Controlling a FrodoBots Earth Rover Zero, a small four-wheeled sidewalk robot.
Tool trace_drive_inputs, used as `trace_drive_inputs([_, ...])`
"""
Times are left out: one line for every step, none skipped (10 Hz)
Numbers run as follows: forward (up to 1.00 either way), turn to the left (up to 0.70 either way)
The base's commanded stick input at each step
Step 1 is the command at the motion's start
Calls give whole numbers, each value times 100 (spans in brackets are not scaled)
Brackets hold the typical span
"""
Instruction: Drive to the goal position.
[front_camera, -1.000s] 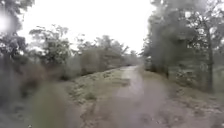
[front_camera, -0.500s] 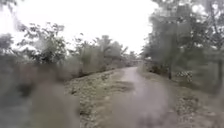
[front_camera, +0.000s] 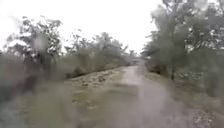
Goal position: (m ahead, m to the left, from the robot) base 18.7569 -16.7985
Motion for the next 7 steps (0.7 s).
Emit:
trace_drive_inputs([85,0])
trace_drive_inputs([85,0])
trace_drive_inputs([85,0])
trace_drive_inputs([85,0])
trace_drive_inputs([85,0])
trace_drive_inputs([85,0])
trace_drive_inputs([85,0])
